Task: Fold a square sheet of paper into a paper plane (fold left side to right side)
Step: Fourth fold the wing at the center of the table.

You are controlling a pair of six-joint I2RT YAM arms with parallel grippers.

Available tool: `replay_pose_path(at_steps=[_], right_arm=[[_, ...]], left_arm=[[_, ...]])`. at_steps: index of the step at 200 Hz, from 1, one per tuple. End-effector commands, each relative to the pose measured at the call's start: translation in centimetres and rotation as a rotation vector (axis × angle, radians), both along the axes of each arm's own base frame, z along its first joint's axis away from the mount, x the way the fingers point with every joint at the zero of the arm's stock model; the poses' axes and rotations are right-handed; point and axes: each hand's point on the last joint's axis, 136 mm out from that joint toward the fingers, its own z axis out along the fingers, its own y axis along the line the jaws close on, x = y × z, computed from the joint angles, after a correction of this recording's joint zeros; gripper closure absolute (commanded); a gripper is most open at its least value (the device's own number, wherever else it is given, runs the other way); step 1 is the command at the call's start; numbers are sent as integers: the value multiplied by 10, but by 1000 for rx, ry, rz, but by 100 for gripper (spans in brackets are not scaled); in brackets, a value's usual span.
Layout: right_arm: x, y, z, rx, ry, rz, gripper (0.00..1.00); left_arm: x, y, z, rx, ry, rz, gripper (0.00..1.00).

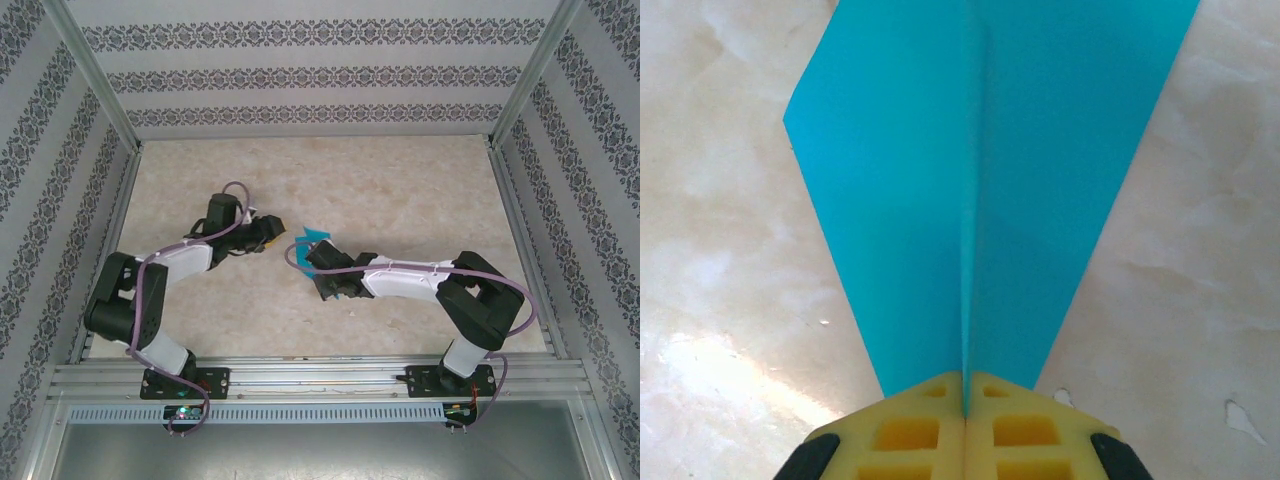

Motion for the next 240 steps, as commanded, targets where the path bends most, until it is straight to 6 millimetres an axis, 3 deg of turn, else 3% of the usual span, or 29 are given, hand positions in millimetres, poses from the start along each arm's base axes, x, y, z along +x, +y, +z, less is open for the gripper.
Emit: replay_pose_path(at_steps=[1,46,105,170,240], right_arm=[[-4,6,5,119,64,20,100],[-9,11,2,275,184,48,100],[-7,13,1,439,296,24,100],[-8,14,-1,645,460,14,100],[-8,8,-19,656,517,-9,100]], left_arm=[[-19,14,-1,50,9,-31,57],[-38,15,-10,41,41,-48,57],[-43,9,-15,14,62,-63,57],[-42,-22,-18,1,72,-142,57],[-42,-55,-27,-4,92,-204,57]])
